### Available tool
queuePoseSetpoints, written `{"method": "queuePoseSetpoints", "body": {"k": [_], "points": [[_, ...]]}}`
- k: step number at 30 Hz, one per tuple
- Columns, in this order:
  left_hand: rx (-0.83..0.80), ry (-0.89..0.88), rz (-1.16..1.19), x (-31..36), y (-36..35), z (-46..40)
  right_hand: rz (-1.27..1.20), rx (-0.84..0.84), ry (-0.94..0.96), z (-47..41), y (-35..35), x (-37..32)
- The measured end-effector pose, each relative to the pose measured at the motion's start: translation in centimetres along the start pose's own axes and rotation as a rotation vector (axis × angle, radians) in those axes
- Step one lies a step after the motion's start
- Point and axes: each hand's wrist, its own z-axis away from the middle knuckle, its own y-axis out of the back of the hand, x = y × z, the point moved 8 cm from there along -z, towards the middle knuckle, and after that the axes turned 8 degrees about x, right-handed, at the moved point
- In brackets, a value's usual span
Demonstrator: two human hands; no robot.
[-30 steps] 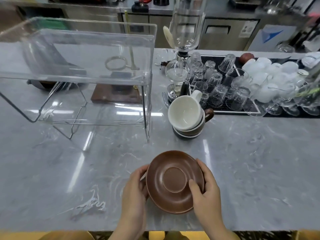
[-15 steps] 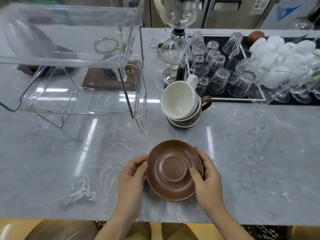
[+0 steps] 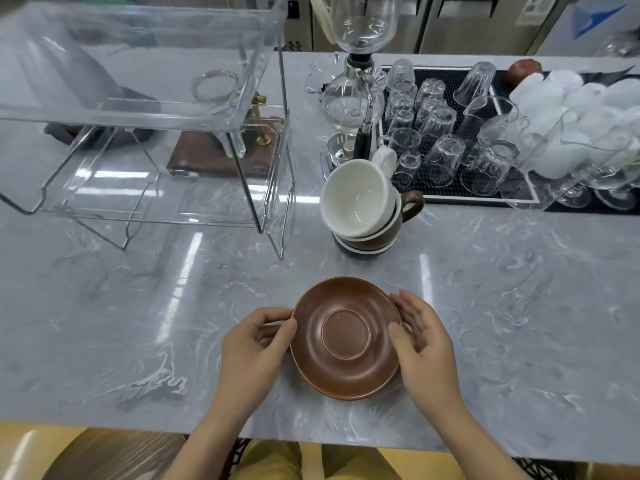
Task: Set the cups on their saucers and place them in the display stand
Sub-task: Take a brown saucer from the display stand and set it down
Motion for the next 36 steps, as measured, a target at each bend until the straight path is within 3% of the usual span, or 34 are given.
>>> {"method": "queuePoseSetpoints", "body": {"k": [5, 11, 24, 36], "points": [[-0.027, -0.295, -0.407, 1.6, 0.5, -0.3, 0.264, 0.073, 0.107, -0.6, 2.4, -0.9], [-0.063, -0.358, -0.582, 1.9, -0.2, -0.7, 0.446, 0.040, 0.149, -0.4, 2.8, -1.3], [-0.115, -0.369, -0.740, 2.1, -1.2, -0.5, 0.717, -0.068, 0.166, -0.9, 1.4, -0.9], [-0.260, -0.391, -0.667, 1.1, -1.7, -2.3, 0.685, -0.088, 0.192, -1.1, 1.1, -0.7]]}}
